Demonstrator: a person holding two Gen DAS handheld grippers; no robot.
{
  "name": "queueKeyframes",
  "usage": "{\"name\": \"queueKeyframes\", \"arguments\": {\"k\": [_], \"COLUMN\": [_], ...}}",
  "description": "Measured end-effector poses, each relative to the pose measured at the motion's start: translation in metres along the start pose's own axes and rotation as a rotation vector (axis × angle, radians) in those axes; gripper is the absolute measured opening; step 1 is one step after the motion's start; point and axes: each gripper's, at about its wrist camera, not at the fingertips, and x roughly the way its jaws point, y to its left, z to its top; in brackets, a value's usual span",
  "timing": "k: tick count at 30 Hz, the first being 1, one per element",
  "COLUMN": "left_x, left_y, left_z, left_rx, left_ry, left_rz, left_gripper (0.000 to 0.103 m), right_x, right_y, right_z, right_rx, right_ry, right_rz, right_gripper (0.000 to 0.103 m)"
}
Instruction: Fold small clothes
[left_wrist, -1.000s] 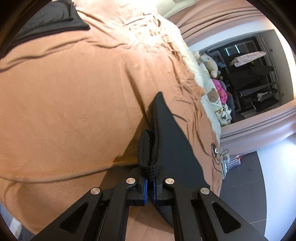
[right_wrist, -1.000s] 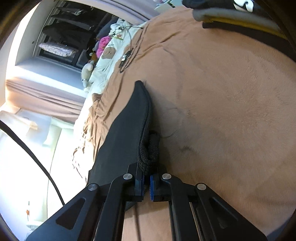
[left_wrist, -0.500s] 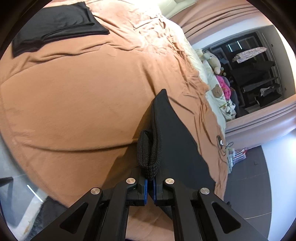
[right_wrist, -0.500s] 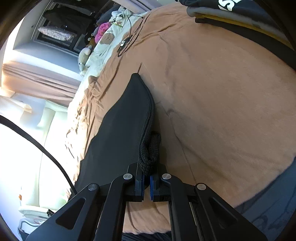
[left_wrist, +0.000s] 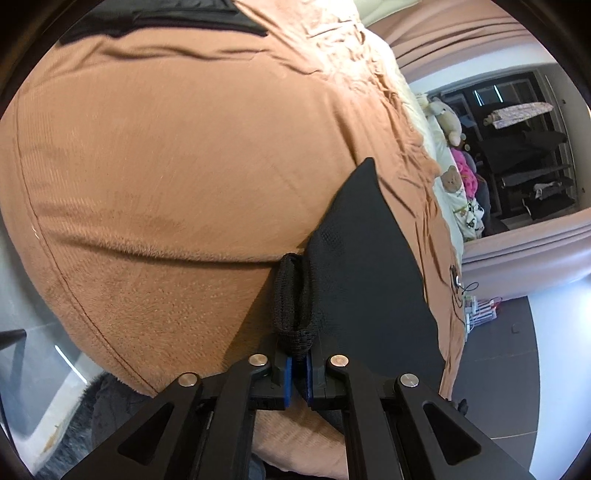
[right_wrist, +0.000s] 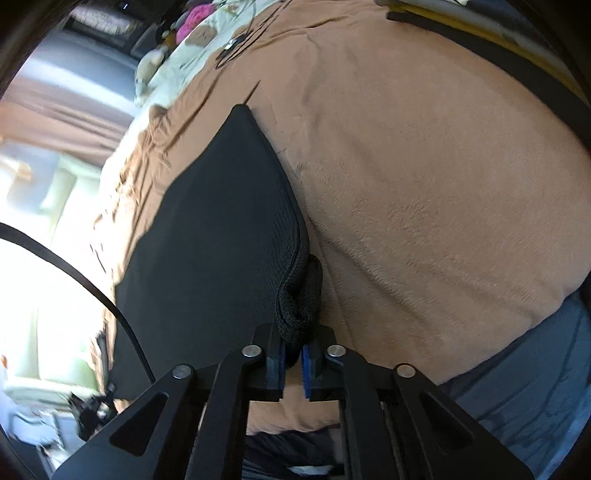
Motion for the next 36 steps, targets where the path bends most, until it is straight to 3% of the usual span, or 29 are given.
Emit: {"name": "queueKeyframes", "arguments": {"k": [3,5,7,10,17,25,36], "left_x": [0.006,0.009,0.012,0.015,0.019,0.020,0.023], "left_y": [0.006,0.010,0.012,0.013,0.016,0.014,0.010], "left_z": [0.001,0.001,0.001,0.001,0.005,0.006,0.006], "left_rx": [-0.017,-0.025,-0.028,-0.025,-0.018,-0.004,0.011], "left_ry": [0.007,0.011,0.012,0.011,0.016,0.018,0.015], "left_rz": [-0.001,-0.003,-0.016,-0.033,-0.048,-0.054,-0.039], "left_gripper": [0.004,0.008,0.015,0.022,0.022,0.022,0.022], "right_x": [-0.012,-0.021,-0.030,-0.033,-0.016,0.043,0.116], "right_y": [0.011,0.019,0.028,0.048,0.105,0.157,0.198], "right_z": [0.006,0.014,0.024,0.034,0.045,0.043,0.040], "right_rx": [-0.069,-0.094,-0.106,-0.152,-0.293,-0.452,-0.600], "right_ry": [-0.028,-0.060,-0.090,-0.105,-0.124,-0.058,0.000], "right_rz": [-0.078,-0.112,-0.124,-0.142,-0.133,-0.088,-0.058], "right_gripper": [0.025,0.047,0.054,0.054,0.054,0.054,0.054]}}
